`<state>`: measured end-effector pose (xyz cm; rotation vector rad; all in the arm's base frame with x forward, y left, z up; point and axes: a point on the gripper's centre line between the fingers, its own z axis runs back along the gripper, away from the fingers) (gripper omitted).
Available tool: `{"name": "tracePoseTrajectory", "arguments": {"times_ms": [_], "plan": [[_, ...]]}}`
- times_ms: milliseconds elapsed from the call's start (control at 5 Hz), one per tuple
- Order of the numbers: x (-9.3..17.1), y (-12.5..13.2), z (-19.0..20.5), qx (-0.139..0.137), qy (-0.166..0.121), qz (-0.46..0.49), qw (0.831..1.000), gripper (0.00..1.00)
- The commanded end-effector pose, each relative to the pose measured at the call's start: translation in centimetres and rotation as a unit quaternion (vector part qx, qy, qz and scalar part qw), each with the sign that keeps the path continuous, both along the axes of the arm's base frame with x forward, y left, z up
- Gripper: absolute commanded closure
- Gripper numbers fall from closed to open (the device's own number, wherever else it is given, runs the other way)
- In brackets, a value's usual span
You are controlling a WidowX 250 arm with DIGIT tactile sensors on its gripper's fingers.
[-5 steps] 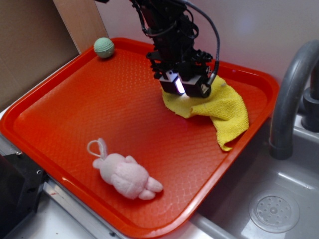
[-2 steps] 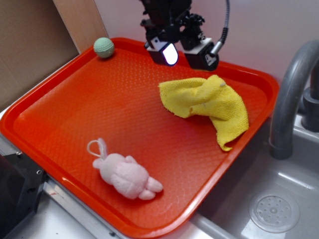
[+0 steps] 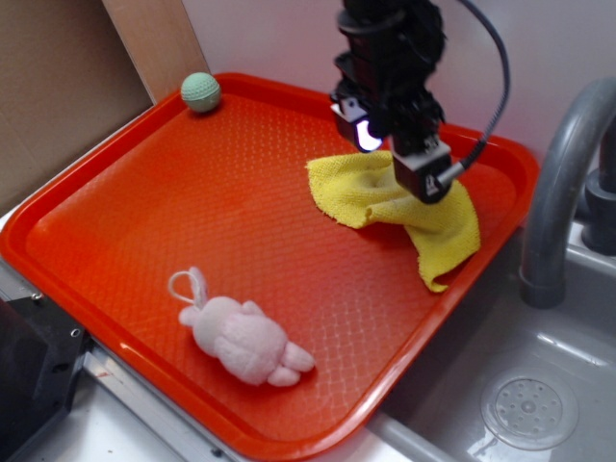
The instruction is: Grab the yellow cloth.
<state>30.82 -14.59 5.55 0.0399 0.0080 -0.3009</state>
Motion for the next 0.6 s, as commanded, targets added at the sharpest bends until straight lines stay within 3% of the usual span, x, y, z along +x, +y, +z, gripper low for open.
{"name": "tracePoseTrajectory", "arguments": {"times_ms": [0,200,400], "plan": [[0.5,-1.4,-2.1,0.014,-0.006,-0.026,1.000,0.00],[-0.1,-1.8,-0.7,-0.030,0.000,-0.020,0.999,0.00],[-1.0,-1.8,2.5,-0.074,-0.026,-0.015,0.997,0.00]]}}
